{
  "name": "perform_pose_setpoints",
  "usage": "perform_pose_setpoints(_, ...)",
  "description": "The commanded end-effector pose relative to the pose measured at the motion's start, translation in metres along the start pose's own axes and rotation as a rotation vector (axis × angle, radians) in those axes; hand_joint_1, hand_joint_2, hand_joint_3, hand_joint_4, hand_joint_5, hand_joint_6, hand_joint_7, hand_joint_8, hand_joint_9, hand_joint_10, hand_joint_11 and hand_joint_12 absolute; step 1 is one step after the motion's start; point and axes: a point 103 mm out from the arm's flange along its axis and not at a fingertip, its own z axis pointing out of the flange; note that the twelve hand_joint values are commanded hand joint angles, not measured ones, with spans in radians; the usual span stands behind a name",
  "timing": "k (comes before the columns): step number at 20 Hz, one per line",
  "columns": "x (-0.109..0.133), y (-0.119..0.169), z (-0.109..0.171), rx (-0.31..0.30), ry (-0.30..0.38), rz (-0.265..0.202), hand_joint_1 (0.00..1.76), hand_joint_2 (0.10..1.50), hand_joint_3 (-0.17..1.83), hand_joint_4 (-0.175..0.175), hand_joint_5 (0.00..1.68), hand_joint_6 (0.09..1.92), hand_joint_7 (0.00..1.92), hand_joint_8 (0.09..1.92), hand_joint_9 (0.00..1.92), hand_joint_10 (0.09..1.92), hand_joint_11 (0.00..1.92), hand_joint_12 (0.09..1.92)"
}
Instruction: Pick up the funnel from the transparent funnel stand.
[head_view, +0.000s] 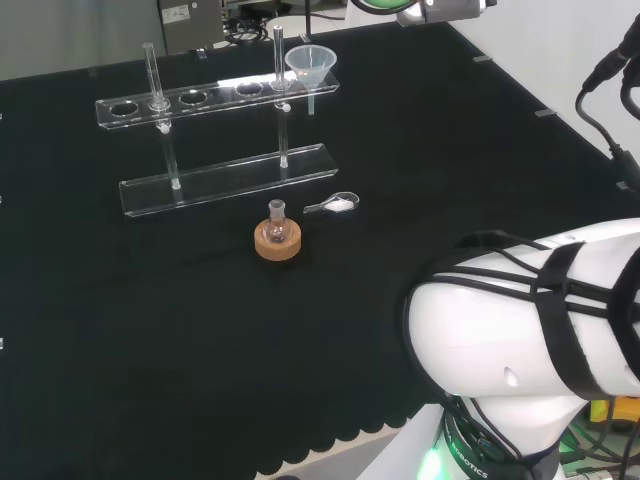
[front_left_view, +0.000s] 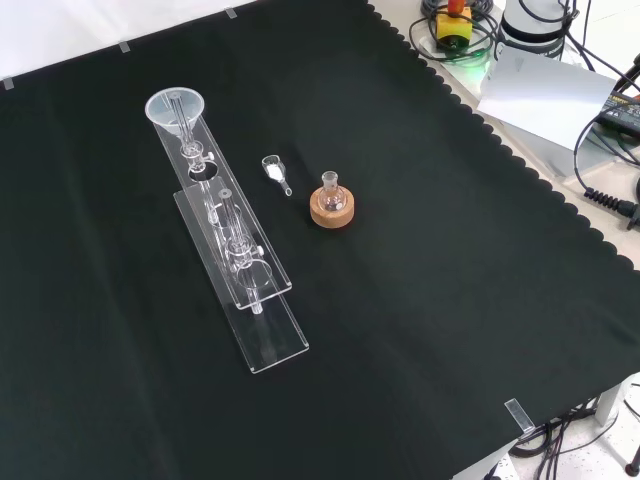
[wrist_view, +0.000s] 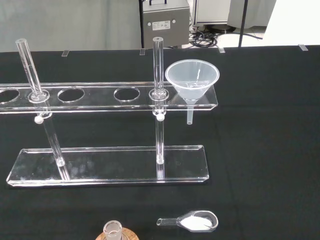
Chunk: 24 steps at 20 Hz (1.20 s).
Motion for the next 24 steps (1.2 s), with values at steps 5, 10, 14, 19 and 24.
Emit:
perform_pose_setpoints(5,0.001,0.001,0.0,-0.007,-0.008,0.003,0.0,1.15,0.46,0.021,0.2,0.09,0.0,0.38,0.16,0.58,0.04,1.37)
perform_pose_setpoints(10,0.004,0.003,0.0,-0.009,-0.013,0.011,0.0,1.16,0.45,0.021,0.2,0.09,0.0,0.38,0.16,0.58,0.03,1.37)
perform_pose_setpoints(14,0.003,0.011,0.004,0.004,-0.021,0.028,0.0,1.16,0.45,0.021,0.2,0.09,0.0,0.38,0.16,0.58,0.03,1.37)
perform_pose_setpoints(19,0.0,0.028,0.013,0.009,-0.018,0.059,0.0,1.16,0.44,0.021,0.2,0.09,0.0,0.38,0.15,0.59,0.03,1.37)
perform_pose_setpoints(24,-0.01,0.058,0.024,0.025,-0.029,0.08,0.0,1.17,0.42,0.021,0.2,0.09,0.0,0.39,0.15,0.6,0.02,1.38)
